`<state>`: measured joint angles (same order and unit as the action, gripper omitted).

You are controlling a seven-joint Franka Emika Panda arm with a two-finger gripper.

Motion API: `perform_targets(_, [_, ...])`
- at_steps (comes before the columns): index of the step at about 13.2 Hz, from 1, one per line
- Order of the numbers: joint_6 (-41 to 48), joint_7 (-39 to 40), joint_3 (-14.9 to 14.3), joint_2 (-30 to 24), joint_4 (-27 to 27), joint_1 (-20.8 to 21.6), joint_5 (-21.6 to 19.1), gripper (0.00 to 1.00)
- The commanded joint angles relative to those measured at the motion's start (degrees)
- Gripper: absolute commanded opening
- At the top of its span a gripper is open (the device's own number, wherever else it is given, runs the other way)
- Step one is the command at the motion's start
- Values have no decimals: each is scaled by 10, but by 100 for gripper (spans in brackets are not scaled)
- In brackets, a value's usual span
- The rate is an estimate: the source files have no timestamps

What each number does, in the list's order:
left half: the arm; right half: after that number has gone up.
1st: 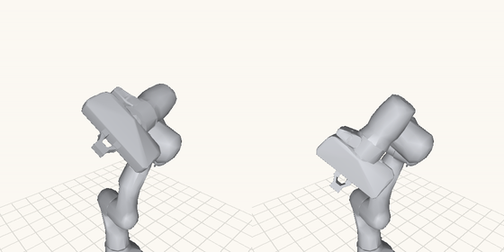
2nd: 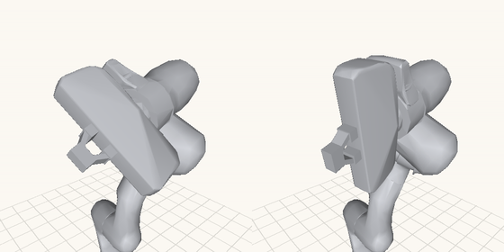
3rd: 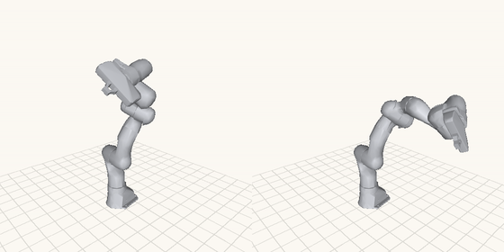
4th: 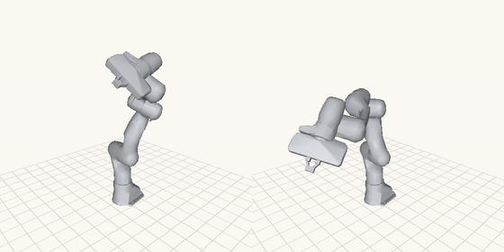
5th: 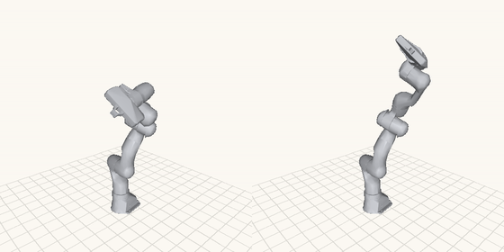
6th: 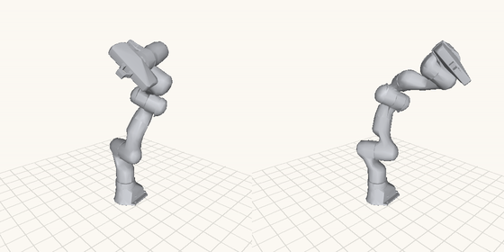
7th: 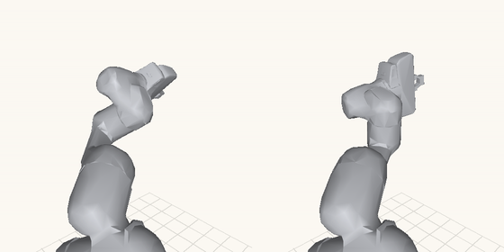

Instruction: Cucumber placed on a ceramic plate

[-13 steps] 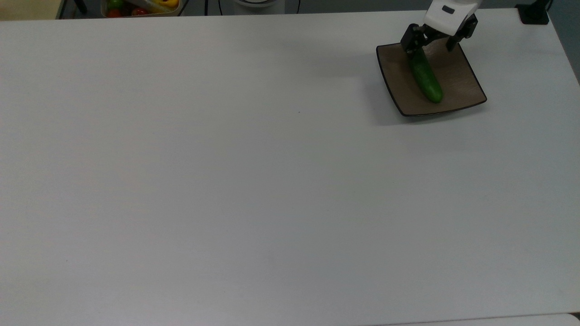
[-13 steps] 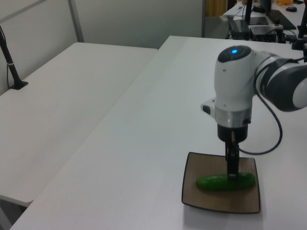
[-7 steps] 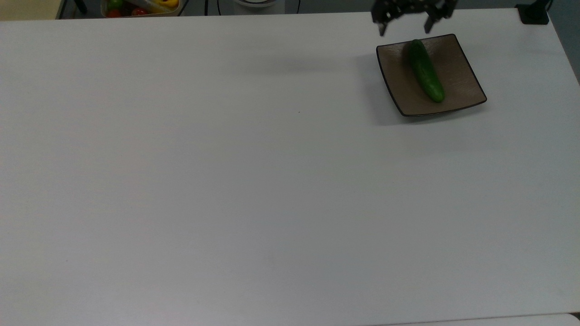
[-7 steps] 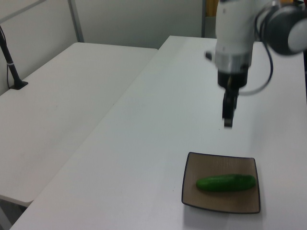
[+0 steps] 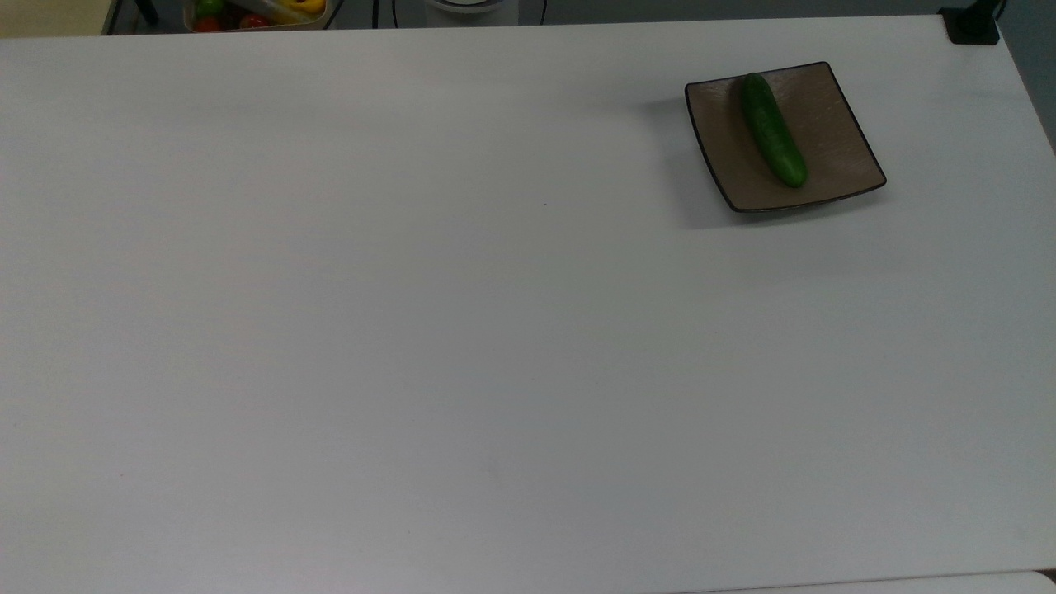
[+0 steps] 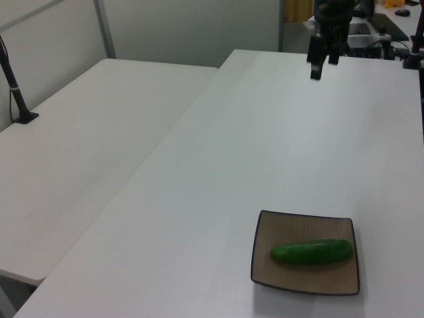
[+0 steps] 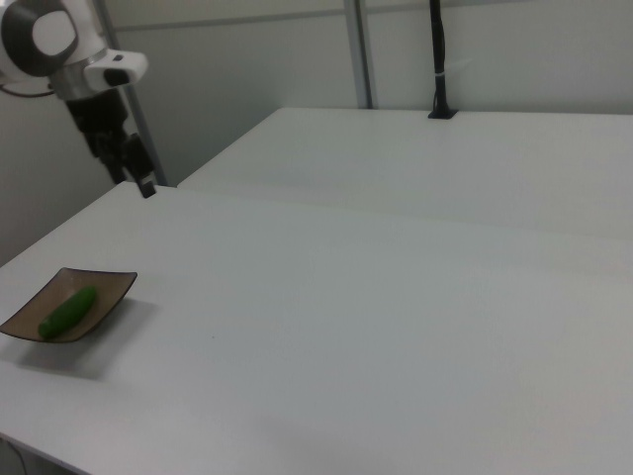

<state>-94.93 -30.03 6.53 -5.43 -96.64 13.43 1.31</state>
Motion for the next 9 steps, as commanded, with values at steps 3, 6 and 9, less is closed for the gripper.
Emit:
perform_targets(3, [15, 130, -78, -12, -2, -25, -7, 100])
perform_targets(6, [5, 282, -87, 1, -3, -59, -12, 100])
perform_targets(9, [-18, 324, -106, 9, -3, -65, -24, 100])
